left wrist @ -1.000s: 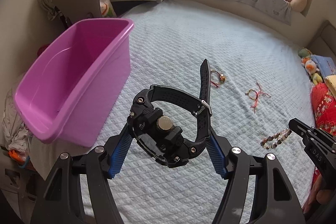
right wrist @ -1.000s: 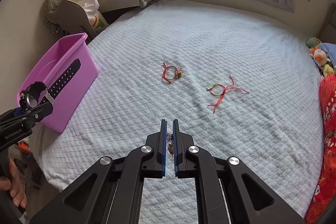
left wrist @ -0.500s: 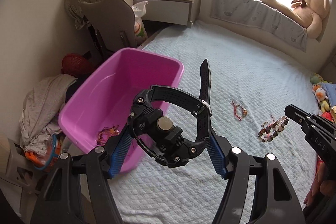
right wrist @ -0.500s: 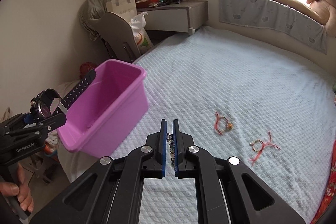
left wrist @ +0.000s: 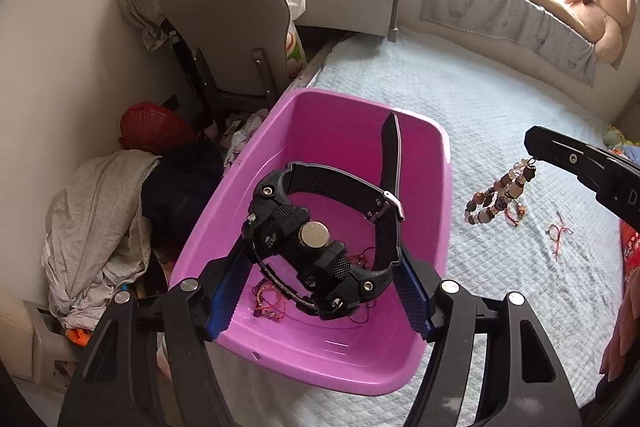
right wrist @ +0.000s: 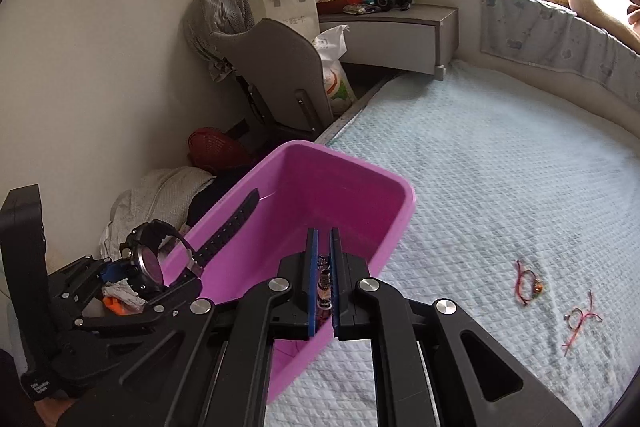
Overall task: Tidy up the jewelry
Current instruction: 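Carry the black wristwatch with left tool over the pink basin, then open the left tool to drop the wristwatch into the basin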
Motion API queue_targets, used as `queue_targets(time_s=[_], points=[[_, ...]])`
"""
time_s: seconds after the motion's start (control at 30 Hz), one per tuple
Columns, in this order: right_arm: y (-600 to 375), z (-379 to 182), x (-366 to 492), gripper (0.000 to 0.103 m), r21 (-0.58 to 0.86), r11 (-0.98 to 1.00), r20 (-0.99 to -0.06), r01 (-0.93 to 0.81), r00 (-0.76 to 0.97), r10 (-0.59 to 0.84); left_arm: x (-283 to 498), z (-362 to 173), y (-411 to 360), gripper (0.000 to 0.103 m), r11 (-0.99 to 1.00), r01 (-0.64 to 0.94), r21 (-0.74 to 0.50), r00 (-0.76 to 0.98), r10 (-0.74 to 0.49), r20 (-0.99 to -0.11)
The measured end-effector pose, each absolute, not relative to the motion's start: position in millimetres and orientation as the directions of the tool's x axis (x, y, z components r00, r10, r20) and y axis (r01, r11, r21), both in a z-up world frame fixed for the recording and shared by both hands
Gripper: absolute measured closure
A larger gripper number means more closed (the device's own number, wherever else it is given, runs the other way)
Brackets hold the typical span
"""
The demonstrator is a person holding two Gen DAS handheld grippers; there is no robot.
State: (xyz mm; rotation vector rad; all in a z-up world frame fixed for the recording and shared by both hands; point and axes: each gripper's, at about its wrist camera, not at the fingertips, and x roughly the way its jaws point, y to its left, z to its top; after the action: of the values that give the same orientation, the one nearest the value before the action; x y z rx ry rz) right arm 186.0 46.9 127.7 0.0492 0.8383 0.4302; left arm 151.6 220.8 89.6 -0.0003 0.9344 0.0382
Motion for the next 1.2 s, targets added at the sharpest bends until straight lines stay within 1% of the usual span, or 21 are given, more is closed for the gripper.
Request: queue_targets(time_s=[0.2,0.43,0.57,0.77,0.97,1.0,1.03,1.07,1.1,1.13,1.2], points=[[97.7,93.2,209.9,0.098,0.229,0.909,-0.765,-0.347,0.514,0.389,171.1,52.9,256.4,0.037,1.000,-0.029,-0.007,0.538,0.010,-0.843],[117.1,52.3,238.0,0.098,0.233,0.922,-0.826,-0.308,0.438,0.355,194.7,17.9,272.7,0.037,0.999,-0.024,-0.045,0.459,-0.029,-0.888],[122.7,38.8,254.9,0.098,0.222,0.934,-0.850,-0.281,0.413,0.326,208.2,8.3,272.5,0.037,0.998,-0.023,-0.052,0.430,-0.037,-0.902],[124.9,26.4,267.4,0.098,0.192,0.945,-0.872,-0.263,0.397,0.288,224.2,1.4,266.6,0.037,0.999,-0.019,-0.044,0.431,-0.031,-0.902],[121.2,17.7,278.4,0.097,0.217,0.940,-0.884,-0.263,0.356,0.304,234.7,-4.7,265.9,0.035,0.999,-0.028,-0.040,0.404,-0.025,-0.914],[120.9,17.1,282.5,0.084,0.219,0.939,-0.888,-0.264,0.345,0.304,237.3,-3.7,266.9,0.035,0.999,-0.034,-0.038,0.399,-0.022,-0.917],[120.5,17.4,283.9,0.074,0.208,0.943,-0.894,-0.261,0.341,0.292,236.7,-2.2,267.5,0.032,0.999,-0.043,-0.031,0.406,-0.011,-0.914],[119.9,19.4,283.7,0.058,0.198,0.945,-0.892,-0.260,0.352,0.284,236.0,0.7,267.9,0.024,0.999,-0.045,-0.027,0.420,-0.006,-0.908],[119.2,21.9,281.9,0.055,0.189,0.947,-0.887,-0.261,0.369,0.279,235.8,2.7,268.6,0.020,0.999,-0.047,-0.021,0.433,0.001,-0.901],[118.7,24.0,280.2,0.055,0.181,0.947,-0.883,-0.265,0.379,0.275,234.4,5.3,269.1,0.016,0.999,-0.049,-0.014,0.447,0.009,-0.894],[117.0,23.8,279.4,0.054,0.174,0.948,-0.888,-0.266,0.375,0.268,233.2,6.5,270.8,0.016,0.999,-0.046,-0.007,0.453,0.014,-0.891]])
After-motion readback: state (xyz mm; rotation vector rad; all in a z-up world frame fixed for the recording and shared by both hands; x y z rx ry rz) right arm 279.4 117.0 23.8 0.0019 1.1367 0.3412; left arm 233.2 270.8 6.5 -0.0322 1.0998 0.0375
